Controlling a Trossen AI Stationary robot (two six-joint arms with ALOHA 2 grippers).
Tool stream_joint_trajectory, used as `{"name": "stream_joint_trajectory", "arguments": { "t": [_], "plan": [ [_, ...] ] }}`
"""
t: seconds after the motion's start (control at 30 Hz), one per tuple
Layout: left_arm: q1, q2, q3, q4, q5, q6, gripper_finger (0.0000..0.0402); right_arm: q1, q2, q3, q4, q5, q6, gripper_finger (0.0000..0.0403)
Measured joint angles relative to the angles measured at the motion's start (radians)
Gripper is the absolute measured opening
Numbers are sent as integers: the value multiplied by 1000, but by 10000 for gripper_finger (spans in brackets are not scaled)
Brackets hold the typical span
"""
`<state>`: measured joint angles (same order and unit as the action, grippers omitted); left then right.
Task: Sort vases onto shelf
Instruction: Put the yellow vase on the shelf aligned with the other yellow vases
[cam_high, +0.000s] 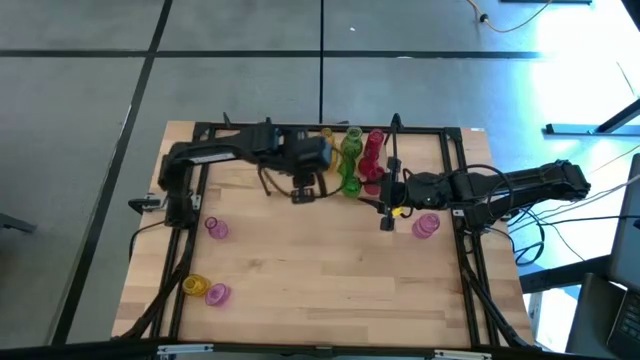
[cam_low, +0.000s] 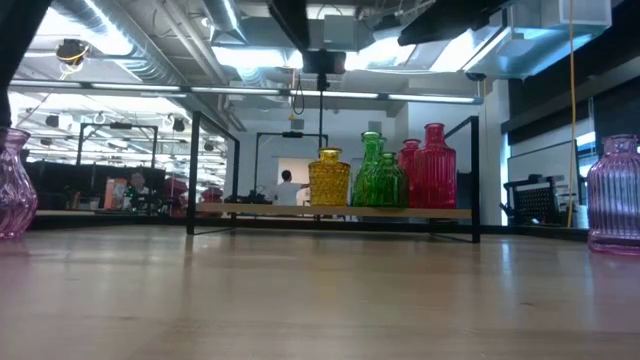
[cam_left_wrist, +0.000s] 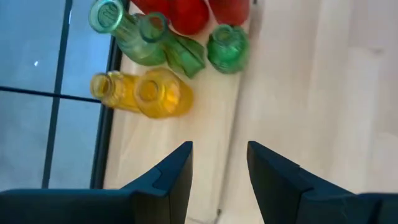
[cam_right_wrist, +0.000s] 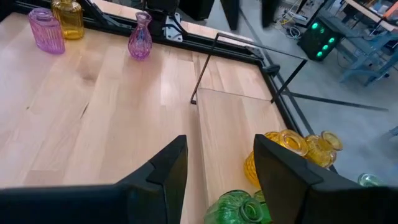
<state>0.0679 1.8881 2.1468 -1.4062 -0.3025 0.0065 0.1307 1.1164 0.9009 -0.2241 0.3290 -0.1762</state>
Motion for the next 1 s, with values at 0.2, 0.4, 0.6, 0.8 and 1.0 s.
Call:
{"name": "stream_joint_trajectory", "arguments": {
  "t": [0.2,0.4,0.6,0.8,1.0],
  "plan": [
    [-106,-59,0,-116,-33,-118,145,0,0,0,15,-15,18,166],
    [-221,-104,0,-164,-73,-249,145,0,0,0,34,-71,19,166],
    [-325,-166,-17,-164,-82,-368,145,1,0,0,42,-92,19,166],
    [-404,-293,-210,-164,-75,-555,145,0,0,0,43,-93,19,166],
    [-483,-442,-459,-167,19,-838,145,0,0,0,43,-93,22,166]
  ]
}}
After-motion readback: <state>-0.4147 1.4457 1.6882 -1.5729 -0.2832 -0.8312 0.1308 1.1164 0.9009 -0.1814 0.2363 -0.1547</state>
